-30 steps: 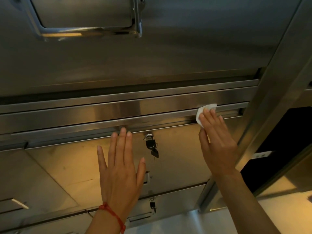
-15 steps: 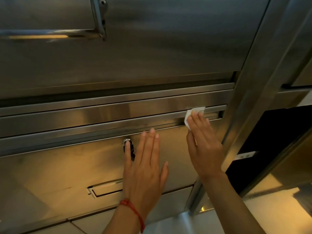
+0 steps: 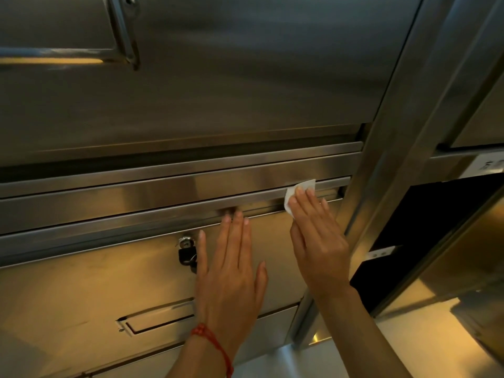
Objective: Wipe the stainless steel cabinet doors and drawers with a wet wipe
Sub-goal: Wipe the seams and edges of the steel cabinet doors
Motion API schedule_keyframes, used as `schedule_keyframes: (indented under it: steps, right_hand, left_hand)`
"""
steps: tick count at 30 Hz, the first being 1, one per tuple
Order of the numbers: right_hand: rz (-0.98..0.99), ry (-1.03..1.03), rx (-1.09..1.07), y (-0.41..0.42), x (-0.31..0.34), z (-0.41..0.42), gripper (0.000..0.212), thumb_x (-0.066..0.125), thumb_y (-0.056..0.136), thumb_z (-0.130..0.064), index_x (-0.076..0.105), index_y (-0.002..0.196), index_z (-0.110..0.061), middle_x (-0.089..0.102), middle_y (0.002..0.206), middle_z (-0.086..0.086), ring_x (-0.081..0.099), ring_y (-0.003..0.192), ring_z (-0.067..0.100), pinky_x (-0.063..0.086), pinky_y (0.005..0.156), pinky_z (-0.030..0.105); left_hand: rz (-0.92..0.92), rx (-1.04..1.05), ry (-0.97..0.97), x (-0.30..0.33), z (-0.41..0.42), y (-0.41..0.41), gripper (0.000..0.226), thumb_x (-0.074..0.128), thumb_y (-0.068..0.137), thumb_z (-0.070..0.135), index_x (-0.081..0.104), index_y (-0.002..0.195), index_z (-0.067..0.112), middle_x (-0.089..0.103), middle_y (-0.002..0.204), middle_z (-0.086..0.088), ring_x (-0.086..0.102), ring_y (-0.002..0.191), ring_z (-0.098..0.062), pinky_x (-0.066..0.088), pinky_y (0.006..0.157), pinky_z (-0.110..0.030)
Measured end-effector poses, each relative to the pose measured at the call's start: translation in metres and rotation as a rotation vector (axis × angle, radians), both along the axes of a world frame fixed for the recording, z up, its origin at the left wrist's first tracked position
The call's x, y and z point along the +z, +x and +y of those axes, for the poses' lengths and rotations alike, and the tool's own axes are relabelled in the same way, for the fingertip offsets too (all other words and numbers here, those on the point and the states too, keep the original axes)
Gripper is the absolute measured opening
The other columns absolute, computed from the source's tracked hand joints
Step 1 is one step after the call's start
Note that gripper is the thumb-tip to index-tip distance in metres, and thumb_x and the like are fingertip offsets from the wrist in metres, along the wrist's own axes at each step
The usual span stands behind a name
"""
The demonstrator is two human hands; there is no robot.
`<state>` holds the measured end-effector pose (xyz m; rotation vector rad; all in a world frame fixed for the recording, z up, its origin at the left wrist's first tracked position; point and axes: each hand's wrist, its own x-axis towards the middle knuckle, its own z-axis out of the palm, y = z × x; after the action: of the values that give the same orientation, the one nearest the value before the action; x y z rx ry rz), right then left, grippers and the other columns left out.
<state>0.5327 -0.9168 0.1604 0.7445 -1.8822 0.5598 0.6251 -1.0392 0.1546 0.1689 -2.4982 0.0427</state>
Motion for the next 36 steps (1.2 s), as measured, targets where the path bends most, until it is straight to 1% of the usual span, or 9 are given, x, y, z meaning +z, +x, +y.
schedule_keyframes:
  steps: [2,6,10,16,23,26,29,32,36]
  right_hand:
    - [-0.018,-0.045,-0.005,0.001,-0.001,-0.002,0.027,0.058,0.087,0.001,0.064,0.113,0.005,0.059,0.122,0.021,0.055,0.117,0.034,0.046,0.097,0.050]
    - [-0.042,-0.078,-0.001,0.003,-0.001,-0.007,0.027,0.059,0.085,0.003,0.064,0.112,0.007,0.059,0.121,0.022,0.055,0.116,0.035,0.046,0.097,0.049]
    - [0.002,-0.017,-0.016,-0.004,-0.002,0.004,0.028,0.059,0.086,0.002,0.063,0.113,0.005,0.059,0.122,0.021,0.055,0.117,0.035,0.045,0.098,0.049]
    - [-0.035,-0.104,-0.016,-0.018,-0.003,0.017,0.026,0.057,0.088,0.000,0.063,0.112,0.007,0.058,0.121,0.023,0.054,0.116,0.037,0.048,0.094,0.053]
    - [0.049,-0.069,0.070,-0.018,-0.006,0.013,0.025,0.047,0.097,-0.008,0.063,0.112,0.004,0.060,0.120,0.020,0.055,0.117,0.033,0.044,0.100,0.043]
    - [0.072,-0.003,0.073,-0.026,-0.006,0.024,0.024,0.051,0.095,-0.007,0.060,0.115,0.001,0.059,0.122,0.019,0.054,0.118,0.032,0.043,0.101,0.044]
    - [0.052,-0.043,0.058,-0.031,-0.008,0.030,0.024,0.052,0.093,-0.006,0.062,0.114,0.003,0.059,0.121,0.019,0.054,0.117,0.034,0.045,0.098,0.047]
    - [0.028,-0.099,0.073,-0.028,-0.010,0.023,0.027,0.044,0.099,-0.011,0.062,0.113,0.004,0.060,0.119,0.021,0.055,0.116,0.034,0.044,0.099,0.045]
    - [0.066,-0.029,0.102,-0.032,-0.008,0.029,0.025,0.047,0.098,-0.009,0.061,0.115,0.001,0.059,0.121,0.019,0.055,0.117,0.031,0.044,0.100,0.044]
  left_hand:
    - [0.005,0.000,0.005,0.000,-0.002,0.000,0.063,0.015,0.098,0.038,0.046,0.133,-0.003,0.043,0.141,-0.019,0.042,0.130,-0.034,0.022,0.106,-0.053]
    - [0.042,0.002,-0.010,-0.004,-0.001,-0.002,0.061,0.031,0.088,0.035,0.047,0.132,-0.004,0.044,0.141,-0.020,0.042,0.129,-0.035,0.015,0.108,-0.051]
    - [0.039,0.010,0.003,-0.004,0.000,-0.003,0.061,0.034,0.085,0.034,0.047,0.133,-0.002,0.045,0.140,-0.018,0.042,0.130,-0.034,0.016,0.109,-0.051]
    - [0.056,0.052,0.031,-0.007,0.003,-0.010,0.061,0.035,0.085,0.035,0.035,0.138,0.004,0.044,0.142,-0.017,0.031,0.133,-0.027,0.010,0.111,-0.047]
    - [0.140,0.097,0.057,-0.011,0.010,-0.015,0.059,0.038,0.085,0.030,0.046,0.134,-0.001,0.046,0.140,-0.019,0.032,0.132,-0.028,0.011,0.112,-0.048]
    - [0.144,0.112,0.049,-0.012,0.013,-0.016,0.058,0.038,0.086,0.030,0.043,0.136,0.000,0.045,0.140,-0.019,0.031,0.133,-0.028,0.011,0.112,-0.049]
    - [0.158,0.119,0.057,-0.013,0.014,-0.017,0.057,0.037,0.087,0.030,0.039,0.136,0.001,0.045,0.140,-0.019,0.031,0.133,-0.028,0.010,0.112,-0.048]
    - [0.167,0.127,0.074,-0.013,0.016,-0.018,0.057,0.038,0.087,0.030,0.041,0.135,0.000,0.045,0.139,-0.020,0.031,0.132,-0.028,0.010,0.112,-0.048]
    - [0.166,0.138,0.088,-0.013,0.017,-0.019,0.057,0.037,0.087,0.030,0.044,0.135,0.000,0.044,0.141,-0.018,0.030,0.133,-0.027,0.011,0.112,-0.048]
